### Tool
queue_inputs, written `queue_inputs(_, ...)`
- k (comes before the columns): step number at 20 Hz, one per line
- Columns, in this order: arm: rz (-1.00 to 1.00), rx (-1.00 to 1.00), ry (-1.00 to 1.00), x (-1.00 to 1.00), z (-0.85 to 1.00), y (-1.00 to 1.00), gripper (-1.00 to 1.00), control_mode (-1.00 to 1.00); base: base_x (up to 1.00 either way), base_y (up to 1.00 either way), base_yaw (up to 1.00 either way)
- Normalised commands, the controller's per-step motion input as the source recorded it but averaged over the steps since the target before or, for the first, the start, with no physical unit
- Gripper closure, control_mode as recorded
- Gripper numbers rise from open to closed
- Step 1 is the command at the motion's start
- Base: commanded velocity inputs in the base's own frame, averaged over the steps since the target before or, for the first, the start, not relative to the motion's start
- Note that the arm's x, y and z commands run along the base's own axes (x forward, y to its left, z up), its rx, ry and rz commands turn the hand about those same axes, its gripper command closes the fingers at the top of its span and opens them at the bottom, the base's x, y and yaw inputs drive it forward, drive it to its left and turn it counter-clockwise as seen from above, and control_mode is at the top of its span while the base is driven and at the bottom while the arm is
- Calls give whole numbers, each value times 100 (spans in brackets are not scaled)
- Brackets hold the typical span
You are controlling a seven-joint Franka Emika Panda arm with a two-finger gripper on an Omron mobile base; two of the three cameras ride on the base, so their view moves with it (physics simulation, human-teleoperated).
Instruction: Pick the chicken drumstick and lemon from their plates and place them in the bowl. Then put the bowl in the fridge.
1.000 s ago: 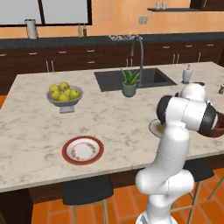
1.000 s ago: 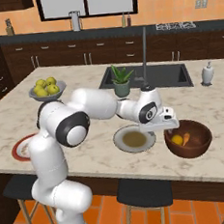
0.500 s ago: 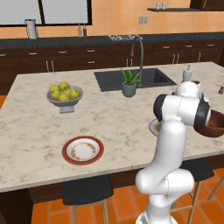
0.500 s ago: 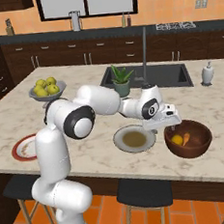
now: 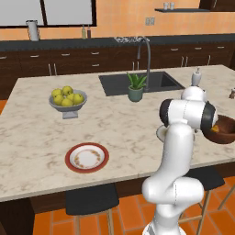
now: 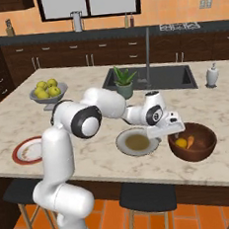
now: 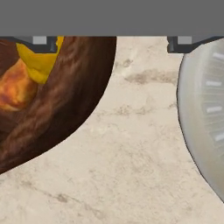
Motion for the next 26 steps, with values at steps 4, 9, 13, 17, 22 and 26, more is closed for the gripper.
queue_inputs(4, 4, 0, 1, 0, -27, -17, 100, -100, 0, 0, 0)
queue_inputs(9, 6, 0, 0, 0, -23, -27, 100, -100, 0, 0, 0)
queue_inputs(13, 13, 0, 0, -16, -3, -4, 100, -100, 0, 0, 0)
queue_inputs(17, 20, 2, 0, -43, 20, -4, 100, -100, 0, 0, 0)
queue_inputs(22, 27, 2, -3, -99, 96, 23, 100, -100, 0, 0, 0)
queue_inputs(26, 34, 0, -3, -100, 100, 56, 100, -100, 0, 0, 0)
